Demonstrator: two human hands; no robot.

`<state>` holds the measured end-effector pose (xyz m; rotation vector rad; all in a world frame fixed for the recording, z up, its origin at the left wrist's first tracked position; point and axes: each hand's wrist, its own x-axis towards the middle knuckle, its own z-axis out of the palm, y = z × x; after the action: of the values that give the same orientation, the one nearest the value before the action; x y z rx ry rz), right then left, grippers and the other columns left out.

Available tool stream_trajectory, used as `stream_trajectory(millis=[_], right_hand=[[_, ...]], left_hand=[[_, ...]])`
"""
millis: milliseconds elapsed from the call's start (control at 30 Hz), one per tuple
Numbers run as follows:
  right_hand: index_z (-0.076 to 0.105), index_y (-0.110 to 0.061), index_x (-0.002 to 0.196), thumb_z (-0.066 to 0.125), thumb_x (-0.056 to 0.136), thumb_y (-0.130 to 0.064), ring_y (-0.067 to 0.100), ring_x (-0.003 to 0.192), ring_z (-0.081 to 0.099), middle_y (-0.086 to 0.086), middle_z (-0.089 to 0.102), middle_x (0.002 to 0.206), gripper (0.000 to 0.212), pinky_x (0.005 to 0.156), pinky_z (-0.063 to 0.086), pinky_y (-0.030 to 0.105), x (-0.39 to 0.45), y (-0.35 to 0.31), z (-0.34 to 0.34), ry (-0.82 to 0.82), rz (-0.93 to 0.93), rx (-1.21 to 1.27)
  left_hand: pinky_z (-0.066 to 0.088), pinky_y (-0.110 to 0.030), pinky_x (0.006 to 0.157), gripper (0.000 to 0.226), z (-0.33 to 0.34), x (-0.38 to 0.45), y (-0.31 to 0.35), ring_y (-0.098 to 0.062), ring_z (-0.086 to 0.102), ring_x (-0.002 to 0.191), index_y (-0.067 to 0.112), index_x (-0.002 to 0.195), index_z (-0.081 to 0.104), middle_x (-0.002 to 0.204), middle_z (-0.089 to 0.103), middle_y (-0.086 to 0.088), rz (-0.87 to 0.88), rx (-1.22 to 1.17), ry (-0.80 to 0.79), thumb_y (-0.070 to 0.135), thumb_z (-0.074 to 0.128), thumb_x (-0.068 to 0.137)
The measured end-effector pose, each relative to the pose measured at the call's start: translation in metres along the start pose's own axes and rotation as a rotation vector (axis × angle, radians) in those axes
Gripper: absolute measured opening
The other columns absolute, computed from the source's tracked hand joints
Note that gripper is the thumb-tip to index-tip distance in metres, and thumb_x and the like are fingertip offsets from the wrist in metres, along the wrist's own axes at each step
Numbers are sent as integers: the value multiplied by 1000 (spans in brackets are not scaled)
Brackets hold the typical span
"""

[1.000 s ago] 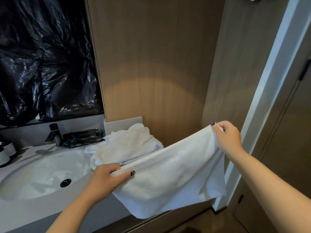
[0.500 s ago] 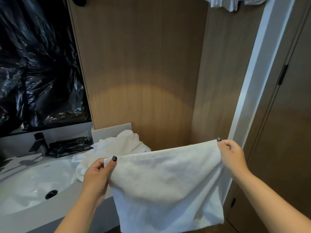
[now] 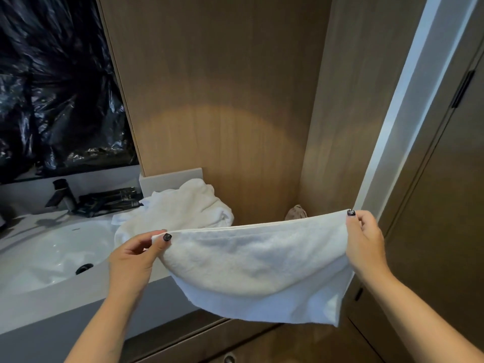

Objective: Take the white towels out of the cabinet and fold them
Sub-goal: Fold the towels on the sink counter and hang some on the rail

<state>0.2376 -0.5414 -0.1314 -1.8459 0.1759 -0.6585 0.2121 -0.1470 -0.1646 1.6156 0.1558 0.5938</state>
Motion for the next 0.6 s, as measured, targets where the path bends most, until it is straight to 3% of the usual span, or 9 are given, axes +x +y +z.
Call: stream_trajectory(millis=[133,233,467,533,600], right_hand=[[53,-18,95,41,103,-28,11,70,47,-1,53,81,18,57,34,27,-11,16,21,-43,60,-9],[52,-22,91,41,102,-26,14,71,48,2,54,82,16,58,36,29,-18,25,42,-104,80,-22],[55,-24,95,41,103,-28,15,84,55,-1,59,91,16,67,42,33,-7,32,111,-344,27,-190],[54,-22,100,39,104,-28,15,87,55,-1,59,93,17,71,43,35,3,27,144,-408,2,-224],[54,-18,103,37,105,-26,17,87,56,1,60,93,18,72,44,36,13,23,180,-469,-18,-264]], left_hand=[[52,-9,64,19,-17,-3,-10,0,65,71,45,82,78,83,75,16,17,97,43,46,79,63],[43,-9,56,28,-34,-3,-22,0,51,59,50,95,75,70,66,13,19,193,41,45,79,67],[49,-25,65,19,-79,21,-47,-4,62,71,60,88,68,81,69,26,-54,478,34,45,76,78],[45,-19,60,21,-92,37,-56,-2,61,67,53,100,67,84,67,27,27,697,-13,37,72,86],[42,-12,56,24,-105,60,-69,-1,60,62,32,111,72,96,66,17,115,833,-24,20,68,91]])
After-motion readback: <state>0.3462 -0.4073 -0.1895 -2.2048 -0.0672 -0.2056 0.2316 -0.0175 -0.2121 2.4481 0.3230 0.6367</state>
